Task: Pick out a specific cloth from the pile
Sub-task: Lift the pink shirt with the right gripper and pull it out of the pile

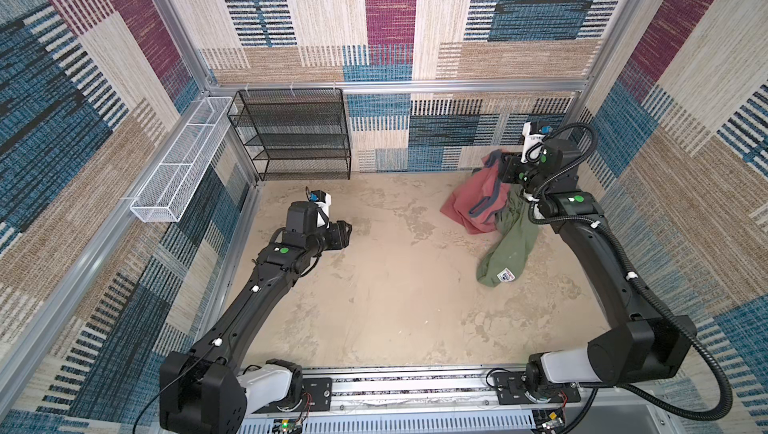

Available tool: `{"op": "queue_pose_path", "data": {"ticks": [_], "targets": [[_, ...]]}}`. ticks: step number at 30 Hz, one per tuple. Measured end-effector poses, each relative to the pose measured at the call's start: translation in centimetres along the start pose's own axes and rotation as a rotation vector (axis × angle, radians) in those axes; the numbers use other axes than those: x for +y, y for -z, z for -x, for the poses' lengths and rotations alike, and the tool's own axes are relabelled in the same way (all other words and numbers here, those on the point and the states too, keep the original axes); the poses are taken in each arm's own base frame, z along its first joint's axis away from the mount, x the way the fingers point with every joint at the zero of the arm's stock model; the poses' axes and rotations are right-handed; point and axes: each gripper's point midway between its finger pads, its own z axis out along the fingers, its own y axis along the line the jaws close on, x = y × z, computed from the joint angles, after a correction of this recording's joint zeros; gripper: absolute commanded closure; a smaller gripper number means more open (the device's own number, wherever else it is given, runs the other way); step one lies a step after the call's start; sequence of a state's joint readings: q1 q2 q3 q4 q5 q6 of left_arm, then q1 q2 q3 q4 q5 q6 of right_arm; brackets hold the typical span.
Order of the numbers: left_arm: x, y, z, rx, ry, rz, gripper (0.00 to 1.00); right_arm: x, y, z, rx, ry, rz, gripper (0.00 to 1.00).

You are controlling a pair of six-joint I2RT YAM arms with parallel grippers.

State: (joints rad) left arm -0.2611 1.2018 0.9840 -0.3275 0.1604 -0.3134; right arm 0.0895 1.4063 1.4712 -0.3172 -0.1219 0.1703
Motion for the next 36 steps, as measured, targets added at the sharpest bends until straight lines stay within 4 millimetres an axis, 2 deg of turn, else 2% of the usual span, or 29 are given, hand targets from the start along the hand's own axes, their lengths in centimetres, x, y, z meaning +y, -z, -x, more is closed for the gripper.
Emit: {"op": "queue_pose_path", "data": {"ticks": [3, 8, 15, 18, 24, 28, 32, 36], "targets": [[-0.4, 1.0, 0.7, -0.011, -0.002, -0.003, 0.39, 1.2, 0.7, 1.9, -0.029, 0.005, 0.048, 1.0], [-0.5, 2.5, 1.6, -0.022, -0.002, 0.02, 0.4, 3.6, 0.8, 3.8, -0.04, 0.018, 0.118, 1.0], [-0.9, 5.6, 2.8, -0.04, 0.001, 0.049, 0.4, 12.3, 0.5, 7.7, -0.082, 0.102, 0.306, 1.0], [-0.9, 7.4, 3.3, -0.058, 0.0, 0.067, 0.4, 14.5, 0.2, 8.4, -0.084, 0.119, 0.345, 1.0], [-0.8, 10.7, 4.1, -0.089, 0.003, 0.107, 0.4, 20.3, -0.2, 8.6, -0.074, 0.154, 0.462, 1.0], [-0.9, 13.1, 4.2, -0.115, 0.005, 0.123, 0.4, 24.6, -0.5, 8.1, -0.067, 0.174, 0.555, 1.0], [-0.6, 14.9, 4.0, -0.126, 0.006, 0.146, 0.4, 28.8, -1.1, 6.8, -0.058, 0.189, 0.644, 1.0], [-0.3, 15.4, 3.4, -0.107, 0.007, 0.162, 0.4, 32.0, -1.8, 4.5, -0.024, 0.194, 0.73, 1.0]]}}
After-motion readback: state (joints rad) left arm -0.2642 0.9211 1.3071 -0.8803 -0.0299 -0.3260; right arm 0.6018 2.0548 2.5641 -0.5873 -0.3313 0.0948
